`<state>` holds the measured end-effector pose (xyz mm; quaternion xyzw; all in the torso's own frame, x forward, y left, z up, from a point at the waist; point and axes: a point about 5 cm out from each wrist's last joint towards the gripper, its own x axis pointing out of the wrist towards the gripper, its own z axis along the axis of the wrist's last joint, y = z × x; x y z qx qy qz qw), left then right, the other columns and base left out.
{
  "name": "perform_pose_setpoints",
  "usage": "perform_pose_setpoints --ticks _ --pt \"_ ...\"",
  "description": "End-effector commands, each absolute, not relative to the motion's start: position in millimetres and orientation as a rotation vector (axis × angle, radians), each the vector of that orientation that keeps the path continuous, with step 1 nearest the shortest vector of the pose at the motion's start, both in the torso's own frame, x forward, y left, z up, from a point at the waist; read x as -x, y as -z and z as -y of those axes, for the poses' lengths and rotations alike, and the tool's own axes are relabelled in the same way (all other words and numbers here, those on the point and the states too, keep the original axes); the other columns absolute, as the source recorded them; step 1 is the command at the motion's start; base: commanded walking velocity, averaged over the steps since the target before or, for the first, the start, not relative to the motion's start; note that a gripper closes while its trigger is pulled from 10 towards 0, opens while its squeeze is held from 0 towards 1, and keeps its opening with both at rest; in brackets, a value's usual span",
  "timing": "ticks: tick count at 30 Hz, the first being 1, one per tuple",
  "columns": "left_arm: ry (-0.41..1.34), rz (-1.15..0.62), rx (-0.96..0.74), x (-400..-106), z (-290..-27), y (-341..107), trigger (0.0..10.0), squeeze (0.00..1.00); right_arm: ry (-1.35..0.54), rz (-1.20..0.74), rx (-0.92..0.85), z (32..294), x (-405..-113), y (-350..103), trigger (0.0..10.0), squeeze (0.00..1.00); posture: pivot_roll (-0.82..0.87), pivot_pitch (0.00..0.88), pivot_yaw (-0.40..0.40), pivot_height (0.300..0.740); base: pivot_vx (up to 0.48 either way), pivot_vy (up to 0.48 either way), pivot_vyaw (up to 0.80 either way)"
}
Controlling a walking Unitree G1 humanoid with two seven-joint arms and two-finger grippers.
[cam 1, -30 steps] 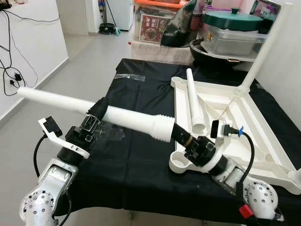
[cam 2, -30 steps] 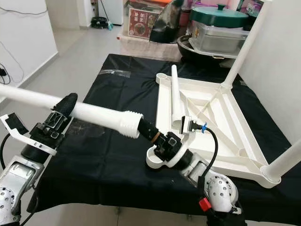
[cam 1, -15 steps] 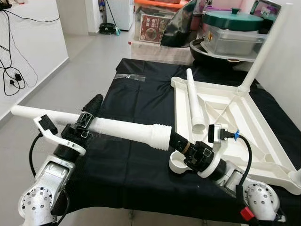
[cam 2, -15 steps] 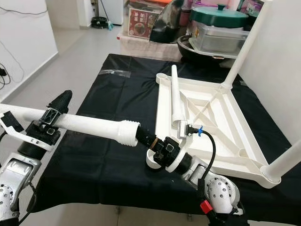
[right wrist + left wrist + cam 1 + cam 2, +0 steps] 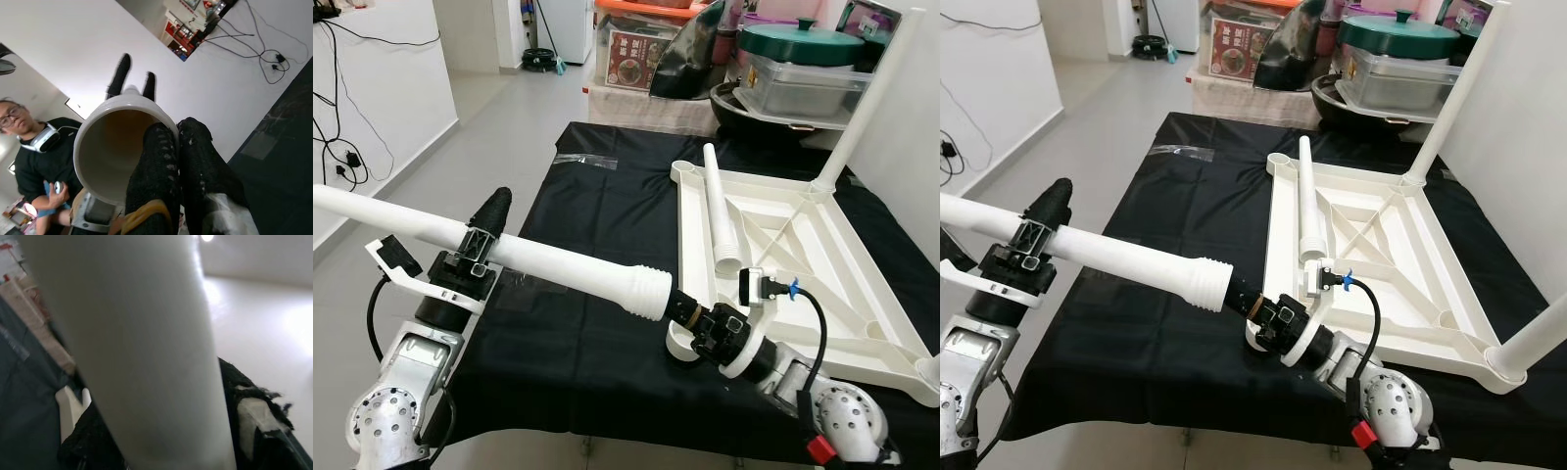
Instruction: Building children table
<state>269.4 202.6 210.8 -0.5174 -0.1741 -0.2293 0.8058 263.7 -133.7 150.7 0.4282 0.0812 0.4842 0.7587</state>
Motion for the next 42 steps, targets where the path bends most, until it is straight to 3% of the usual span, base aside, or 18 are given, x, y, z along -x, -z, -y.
perform_pose_setpoints --ticks 1,5,6,7,8,15,20,22,23,26,32,40,41,42 --pt "0.495 0.369 1.079 -268.8 -199.5 -214.8 0.0 0.00 -1.006 -0.173 -0.901 132.5 -270.1 -151.2 0.0 0.00 0.05 0.000 -0.108 0.740 0.000 0.000 0.00" --pt "0.512 0.381 1.082 -269.4 -196.4 -220.9 0.0 0.00 -0.977 -0.195 -0.909 126.8 -276.1 -148.0 0.0 0.00 0.06 0.000 -0.108 0.740 0.000 0.000 0.00" --pt "0.519 0.382 1.083 -269.5 -195.3 -222.0 0.0 0.00 -0.922 -0.238 -0.923 124.8 -281.6 -143.0 0.0 1.00 0.06 0.000 -0.108 0.740 0.000 0.000 0.00" --pt "0.519 0.382 1.083 -269.5 -195.3 -222.0 0.0 0.00 -0.922 -0.238 -0.923 124.8 -281.6 -143.0 0.0 1.00 0.06 0.000 -0.108 0.740 0.000 0.000 0.00" --pt "0.525 0.381 1.082 -269.2 -194.2 -222.5 0.0 0.00 -0.906 -0.260 -0.898 123.6 -283.6 -140.6 10.0 1.00 0.06 0.000 -0.111 0.740 0.000 0.000 0.00" --pt "0.526 0.354 1.065 -268.1 -191.4 -219.4 0.0 0.00 -1.027 -0.232 -0.860 131.0 -277.2 -152.5 10.0 1.00 0.05 0.000 -0.115 0.740 0.000 0.000 0.00" --pt "0.521 0.353 1.060 -267.9 -192.2 -221.6 0.0 0.00 -1.028 -0.220 -0.799 162.5 -278.9 -157.1 10.0 1.00 0.05 0.000 -0.116 0.740 0.000 0.000 0.00" --pt "0.521 0.353 1.060 -267.9 -192.2 -221.6 0.0 0.00 -1.028 -0.220 -0.799 162.5 -278.9 -157.1 10.0 1.00 0.05 0.000 -0.116 0.740 0.000 0.000 0.00" --pt "0.518 0.366 1.057 -268.9 -193.3 -225.7 0.0 0.00 -0.970 -0.241 -0.730 182.0 -283.0 -151.0 10.0 1.00 0.05 0.000 -0.117 0.740 0.000 0.000 0.00" --pt "0.515 0.377 1.053 -269.1 -194.3 -229.2 0.0 0.00 -0.920 -0.253 -0.700 201.5 -286.2 -147.0 10.0 1.00 0.05 0.000 -0.116 0.740 0.000 0.000 0.00" --pt "0.503 0.380 1.049 -269.4 -197.3 -230.3 0.0 0.00 -0.915 -0.254 -0.697 212.7 -284.2 -146.3 10.0 1.00 0.05 0.000 -0.114 0.740 0.000 0.000 0.00" --pt "0.539 0.325 1.012 -269.6 -190.2 -230.1 0.0 0.00 -0.872 -0.252 -0.444 217.4 -292.0 -145.1 10.0 1.00 0.06 0.000 -0.105 0.740 0.000 0.000 0.00" --pt "0.540 0.254 0.962 -273.3 -183.6 -224.4 0.0 0.00 -0.917 -0.206 -0.394 210.4 -295.4 -160.3 10.0 0.00 0.05 0.000 -0.101 0.740 0.000 0.000 0.00" --pt "0.551 0.186 0.907 -276.1 -176.6 -219.0 0.0 0.00 -0.976 -0.158 -0.349 201.5 -297.3 -177.0 10.0 0.00 0.05 0.000 -0.097 0.740 0.000 0.000 0.00"
